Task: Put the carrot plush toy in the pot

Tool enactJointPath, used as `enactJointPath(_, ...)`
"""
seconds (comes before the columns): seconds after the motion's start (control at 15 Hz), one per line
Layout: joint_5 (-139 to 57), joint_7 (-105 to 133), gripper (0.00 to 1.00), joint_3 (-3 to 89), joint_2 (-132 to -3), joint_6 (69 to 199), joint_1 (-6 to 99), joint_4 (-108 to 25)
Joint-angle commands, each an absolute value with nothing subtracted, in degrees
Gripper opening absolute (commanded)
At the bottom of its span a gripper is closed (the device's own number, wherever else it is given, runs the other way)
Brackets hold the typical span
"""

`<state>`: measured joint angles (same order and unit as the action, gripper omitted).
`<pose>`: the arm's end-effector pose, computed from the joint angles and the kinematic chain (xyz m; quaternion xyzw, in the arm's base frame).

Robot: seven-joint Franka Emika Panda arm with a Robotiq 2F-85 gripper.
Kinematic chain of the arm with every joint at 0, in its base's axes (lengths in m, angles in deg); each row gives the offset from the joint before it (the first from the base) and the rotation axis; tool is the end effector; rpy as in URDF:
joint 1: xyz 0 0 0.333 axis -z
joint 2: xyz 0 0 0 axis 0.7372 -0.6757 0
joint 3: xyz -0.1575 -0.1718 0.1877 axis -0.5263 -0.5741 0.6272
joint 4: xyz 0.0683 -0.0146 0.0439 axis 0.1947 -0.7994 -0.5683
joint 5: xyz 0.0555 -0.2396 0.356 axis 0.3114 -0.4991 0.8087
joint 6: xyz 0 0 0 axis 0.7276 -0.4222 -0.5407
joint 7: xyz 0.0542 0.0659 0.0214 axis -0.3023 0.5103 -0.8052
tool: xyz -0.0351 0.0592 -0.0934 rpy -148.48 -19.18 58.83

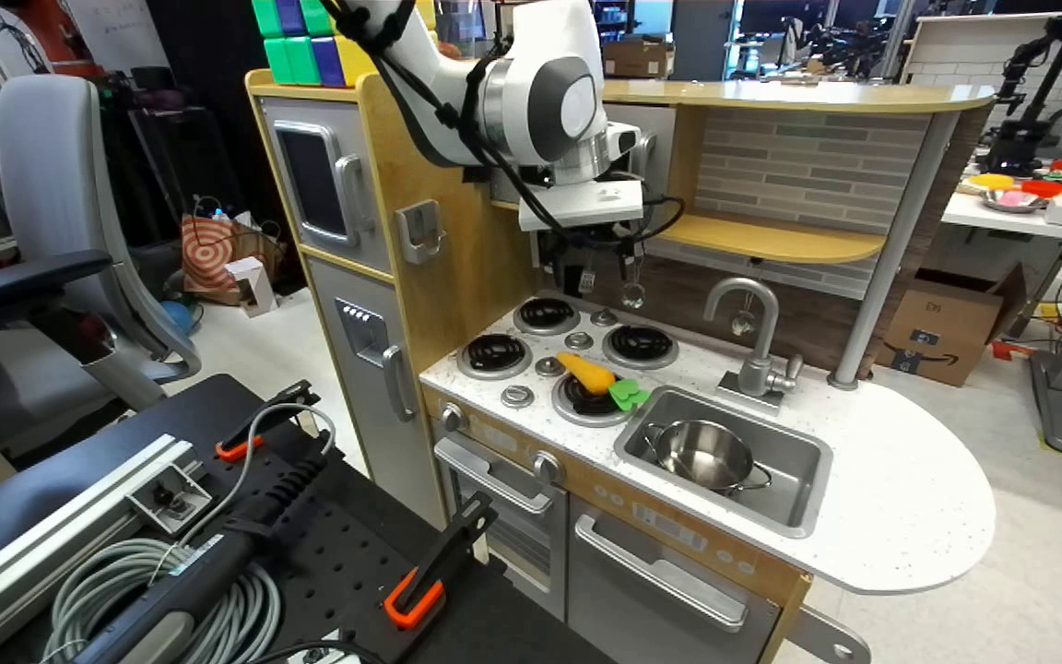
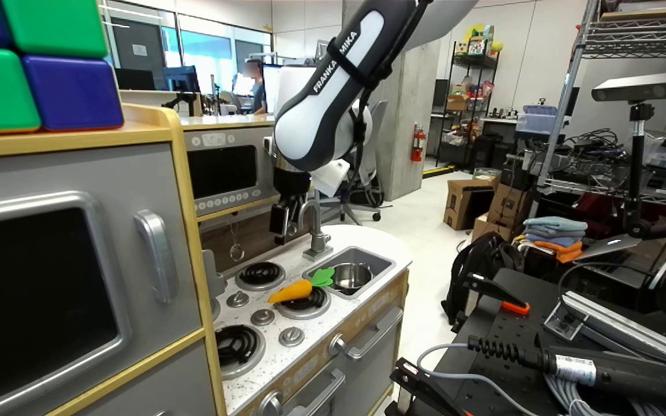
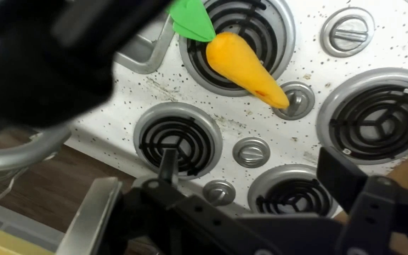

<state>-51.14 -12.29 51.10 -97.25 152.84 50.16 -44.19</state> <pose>0.7136 0.0215 0.1083 0.9532 0.2791 0.1025 0.0546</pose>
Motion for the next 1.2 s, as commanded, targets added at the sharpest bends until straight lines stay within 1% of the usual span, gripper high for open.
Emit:
enactJointPath(0.0,-50.49,-20.54,1.0,54.36,-97.54,143.77,53.07,-39.98)
enactJointPath(0.2,-53.69,-19.37,1.0,50.35,-99.4,138.62,50.1,-36.47)
enactJointPath(0.4,-60.54,-18.19,1.0,45.5,-101.21,140.07,46.55,-36.61)
enactJointPath(0.6,-65.44,-16.84,1.0,42.79,-102.49,141.48,44.42,-38.17)
enactJointPath(0.67,-62.89,-18.37,1.0,45.18,-101.03,140.7,46.53,-38.83)
enactJointPath(0.93,-63.09,-18.13,1.0,45.04,-101.59,140.7,46.31,-38.75)
enactJointPath(1.0,-62.39,-18.63,1.0,46.2,-102.25,146.25,47.96,-39.53)
enactJointPath(1.13,-61.81,-19.41,1.0,47.15,-103.96,152.35,49.31,-40.2)
